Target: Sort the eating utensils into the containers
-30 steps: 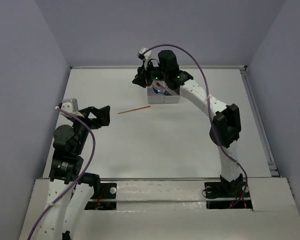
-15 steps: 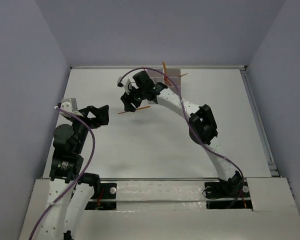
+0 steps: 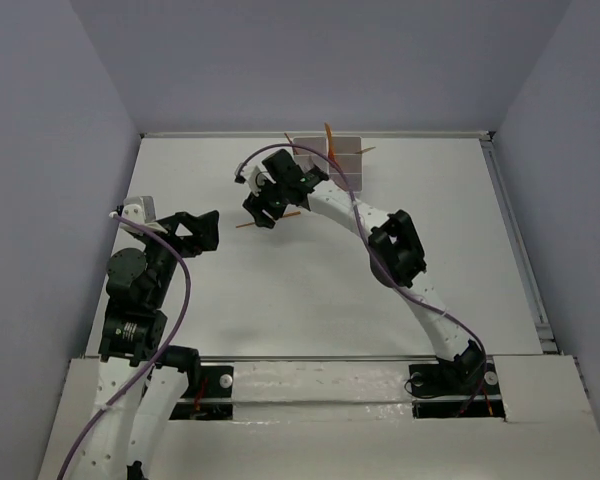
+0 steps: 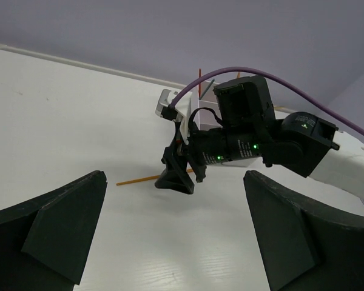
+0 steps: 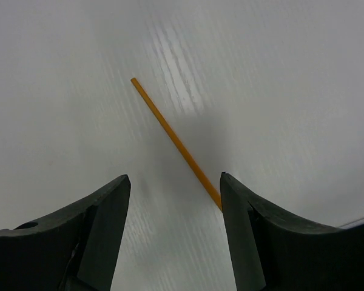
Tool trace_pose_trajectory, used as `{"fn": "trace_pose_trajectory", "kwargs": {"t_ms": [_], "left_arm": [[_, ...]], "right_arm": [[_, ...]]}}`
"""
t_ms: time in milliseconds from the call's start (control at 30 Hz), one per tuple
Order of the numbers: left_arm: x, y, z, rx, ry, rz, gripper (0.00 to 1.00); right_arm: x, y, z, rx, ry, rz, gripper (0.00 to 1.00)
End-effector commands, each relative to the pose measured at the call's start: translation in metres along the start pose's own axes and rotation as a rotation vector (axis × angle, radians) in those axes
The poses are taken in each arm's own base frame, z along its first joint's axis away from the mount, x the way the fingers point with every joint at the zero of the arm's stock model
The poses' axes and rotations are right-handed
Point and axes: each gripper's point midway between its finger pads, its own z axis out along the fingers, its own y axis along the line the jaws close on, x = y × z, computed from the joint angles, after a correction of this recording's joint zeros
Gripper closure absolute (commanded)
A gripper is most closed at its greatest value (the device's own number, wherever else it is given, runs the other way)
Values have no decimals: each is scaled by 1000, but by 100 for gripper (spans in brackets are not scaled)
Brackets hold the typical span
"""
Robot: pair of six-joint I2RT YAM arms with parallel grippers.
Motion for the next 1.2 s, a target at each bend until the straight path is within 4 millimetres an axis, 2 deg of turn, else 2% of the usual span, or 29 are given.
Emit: {"fn": "trace_pose_trajectory", "kwargs": {"t_ms": [0,133,400,533,567,600,633,767,800,833,900,967,1033,1100,1133,1167], "left_arm": [[-10,-6,2,33,-43,-4,1],[-9,-7,3,35,-39,-5,1],[-8,-8,3,42,-36,-5,1],[-9,-9,1,46,-37,-6,1],[-9,-9,0,48,-39,-6,1],[-10,-9,0,49,-44,-6,1],[-10,-9,0,49,-44,-4,1],[-11,-10,-2,49,-49,-6,1],[-12,-10,-2,50,-52,-6,1],[-13,-11,-3,53,-54,-7,1],[-13,-11,-3,56,-54,-5,1],[-12,-11,-4,55,-55,-7,1],[-14,-11,-4,55,-60,-7,1],[-13,-11,-4,53,-59,-7,1],[-13,-10,-4,53,-58,-5,1],[-13,-11,-4,55,-58,-7,1]], "right_arm": [[-16,-12,4,54,-30,-70,32],[-7,-17,14,63,-4,-81,32],[6,-13,33,27,-1,-63,32],[17,-8,38,12,18,-31,37],[25,-4,38,2,33,-17,43],[23,-4,38,4,18,-10,47],[30,2,36,-11,28,0,58],[21,12,28,-3,12,0,67],[29,13,29,5,29,7,69],[29,17,28,8,34,9,76],[30,28,28,13,47,14,82],[33,28,26,22,54,30,89],[31,40,28,19,56,34,94],[29,38,24,31,53,40,91],[29,44,25,27,57,32,80],[28,43,24,32,57,30,74]]}}
